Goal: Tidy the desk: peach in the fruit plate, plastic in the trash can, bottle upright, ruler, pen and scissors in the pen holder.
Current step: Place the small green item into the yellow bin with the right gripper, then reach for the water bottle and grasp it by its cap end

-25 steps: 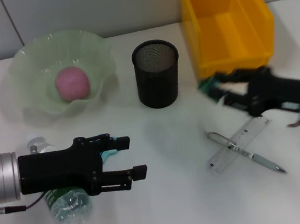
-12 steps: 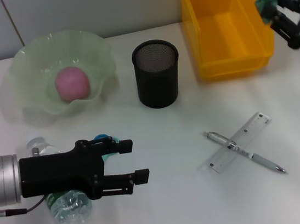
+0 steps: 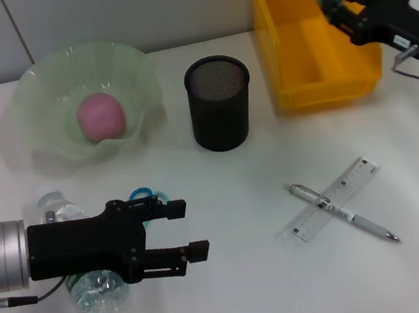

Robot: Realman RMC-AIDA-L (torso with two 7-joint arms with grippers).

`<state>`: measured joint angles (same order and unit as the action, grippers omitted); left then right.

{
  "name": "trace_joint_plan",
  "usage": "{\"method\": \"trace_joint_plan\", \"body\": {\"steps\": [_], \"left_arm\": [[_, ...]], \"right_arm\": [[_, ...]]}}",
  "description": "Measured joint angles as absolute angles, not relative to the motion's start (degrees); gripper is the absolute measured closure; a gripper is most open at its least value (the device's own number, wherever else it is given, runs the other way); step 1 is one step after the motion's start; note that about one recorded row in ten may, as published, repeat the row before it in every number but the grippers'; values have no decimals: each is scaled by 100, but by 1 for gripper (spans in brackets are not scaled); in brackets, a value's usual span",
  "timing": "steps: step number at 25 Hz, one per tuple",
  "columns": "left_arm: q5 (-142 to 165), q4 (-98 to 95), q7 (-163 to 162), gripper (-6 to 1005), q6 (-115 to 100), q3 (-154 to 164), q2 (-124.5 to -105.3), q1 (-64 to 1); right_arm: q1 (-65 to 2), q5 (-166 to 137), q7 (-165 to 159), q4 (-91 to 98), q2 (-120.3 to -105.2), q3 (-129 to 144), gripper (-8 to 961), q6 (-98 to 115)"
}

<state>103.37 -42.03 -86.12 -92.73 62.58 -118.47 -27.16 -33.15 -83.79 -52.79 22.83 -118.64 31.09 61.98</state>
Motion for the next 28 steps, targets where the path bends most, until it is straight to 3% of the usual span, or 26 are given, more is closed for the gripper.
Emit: {"method": "trace_joint_plan", "body": {"steps": [3,15,21,28], "left_arm": [[10337,-4202,-8612,184,-9273,6258,-11847,-2716],[10345,-4209,-8608,184,-9272,6266,-11847,-2688],[10346,-4235,-8619,185,-9271,6275,-11839,-2689],[10345,-4247,-8622,185,-9272,6276,-11830,-2699]], "right_arm": [[-3336,-8380,-5573,2434,-11857,3298,501,6056],[-3270,-8336,-5584,2573,-11884,3298,282,5995],[-2982,-8356,-5976,2859,-11878,3349,124,6984],[-2550,-9576,-7036,3758,-11832,3669,124,8819]]}}
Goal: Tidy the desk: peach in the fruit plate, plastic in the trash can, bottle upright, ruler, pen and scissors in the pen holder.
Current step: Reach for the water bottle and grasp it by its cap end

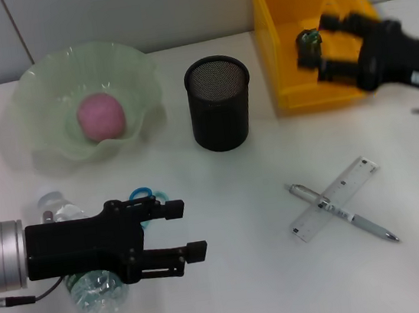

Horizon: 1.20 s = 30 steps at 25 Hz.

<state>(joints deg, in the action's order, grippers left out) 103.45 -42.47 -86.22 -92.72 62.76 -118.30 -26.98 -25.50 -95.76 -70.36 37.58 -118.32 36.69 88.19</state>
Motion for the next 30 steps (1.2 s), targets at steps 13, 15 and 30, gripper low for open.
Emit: {"method": "trace_joint_plan", "body": {"steps": [13,15,30], "left_arm": [[10349,-4374,-8693,184,-9262,6275,-11818,-2682],[10351,-4377,-8693,184,-9254,6275,-11819,-2682],[10521,-5340,-10444,185,-8915,6222,-11824,-2650]], "right_arm": [[-2699,-11828,-7798,4080,-11762,3683,124,9727],[-2694,-12034,-7825,4082,-11753,3678,124,9741],[-2576,-12140,-7590,4067,-11677,3683,124,9694]]}}
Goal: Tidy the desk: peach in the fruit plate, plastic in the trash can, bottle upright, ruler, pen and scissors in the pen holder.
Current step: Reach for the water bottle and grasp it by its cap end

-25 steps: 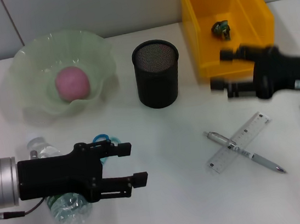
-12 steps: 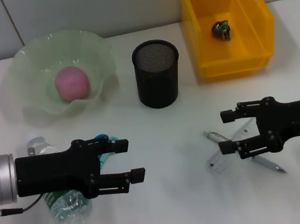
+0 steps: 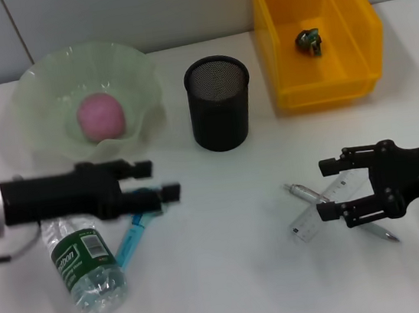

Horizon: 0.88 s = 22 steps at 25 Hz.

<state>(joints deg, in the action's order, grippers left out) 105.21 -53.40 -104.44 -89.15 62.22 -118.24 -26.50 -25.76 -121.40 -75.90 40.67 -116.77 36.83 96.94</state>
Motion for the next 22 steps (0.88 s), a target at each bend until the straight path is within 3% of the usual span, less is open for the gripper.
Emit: {"method": "trace_joint_plan", "body": {"steps": [6,22], "left_arm": [[12412,-7054,-14002,185,-8494,6215,-11819,-2933],[15248,-6912,-16473,185,-8992,6045,-11843,-4155]], "right_arm": [[-2587,-12196,-7319,4060,-11712,3682,124,9687],[-2507,-12226,-6708,4049,-11712,3639,124,9647]]}}
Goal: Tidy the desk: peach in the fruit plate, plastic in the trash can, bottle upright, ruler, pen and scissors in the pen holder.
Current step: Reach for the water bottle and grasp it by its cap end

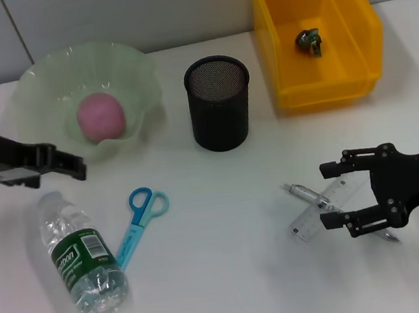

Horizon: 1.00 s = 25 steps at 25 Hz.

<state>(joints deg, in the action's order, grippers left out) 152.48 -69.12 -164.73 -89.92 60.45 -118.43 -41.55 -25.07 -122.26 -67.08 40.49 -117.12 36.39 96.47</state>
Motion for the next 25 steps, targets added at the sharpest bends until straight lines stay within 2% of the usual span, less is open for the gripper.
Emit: {"method": "trace_joint_plan", "body": {"steps": [1,6,25], "left_arm": [[15650,-6515,-16494,185,-8982,5635,-11863,-4401],[16091,-5940,-16501,187,-8829,5209,-11866,-4639],[16206,-5392,-16506,188,-8484,4719,-11827,-4705]], "right_arm": [[-2505,-12226,-6671,4047,-11706,3649,124,9609],[-2505,-12226,-6613,4064,-11703,3658,124,9530],[-2584,-12279,-6530,4088,-11698,3673,124,9527]]}}
